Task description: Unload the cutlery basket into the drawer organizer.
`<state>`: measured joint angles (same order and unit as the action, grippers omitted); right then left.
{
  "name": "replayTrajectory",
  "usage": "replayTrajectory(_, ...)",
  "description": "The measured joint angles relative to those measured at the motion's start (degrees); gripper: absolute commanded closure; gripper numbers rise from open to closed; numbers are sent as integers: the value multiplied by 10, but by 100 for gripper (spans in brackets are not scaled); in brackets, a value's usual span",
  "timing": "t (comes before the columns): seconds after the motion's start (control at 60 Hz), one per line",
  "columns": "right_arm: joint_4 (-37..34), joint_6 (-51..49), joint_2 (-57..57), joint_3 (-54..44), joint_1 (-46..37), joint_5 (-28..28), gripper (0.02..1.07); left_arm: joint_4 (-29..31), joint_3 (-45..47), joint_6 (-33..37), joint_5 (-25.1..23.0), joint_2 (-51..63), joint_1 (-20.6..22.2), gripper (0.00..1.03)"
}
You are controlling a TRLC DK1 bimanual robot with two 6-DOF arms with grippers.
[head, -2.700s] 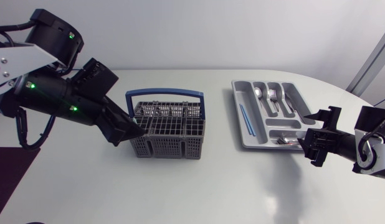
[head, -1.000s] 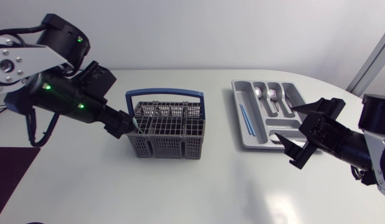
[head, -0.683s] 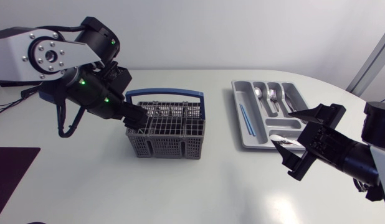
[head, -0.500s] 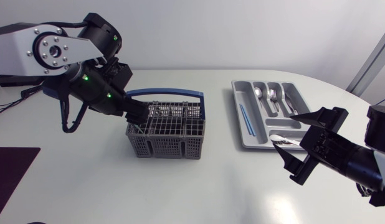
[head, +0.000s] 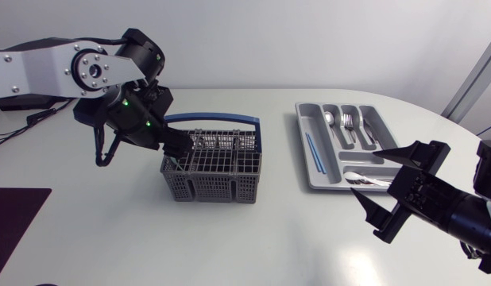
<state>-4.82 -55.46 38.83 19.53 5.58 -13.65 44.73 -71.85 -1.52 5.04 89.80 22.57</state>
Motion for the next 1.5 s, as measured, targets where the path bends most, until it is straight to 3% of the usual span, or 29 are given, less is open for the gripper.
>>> replayTrajectory(0.217,-2,0,0,0,0,0,8,0,0,0,0,0,0,62)
replayTrajectory(0.417,-2,0,0,0,0,0,8,0,0,0,0,1,0,76)
replayTrajectory(0.75,-2,0,0,0,0,0,8,0,0,0,0,15,1,80)
replayTrajectory(0.85,-2,0,0,0,0,0,8,0,0,0,0,15,2,90)
replayTrajectory(1.2,-4,0,-5,-1,0,0,8,0,0,0,3,15,15,94)
replayTrajectory(1.5,-14,0,-13,-9,1,-1,8,9,0,2,43,5,36,94)
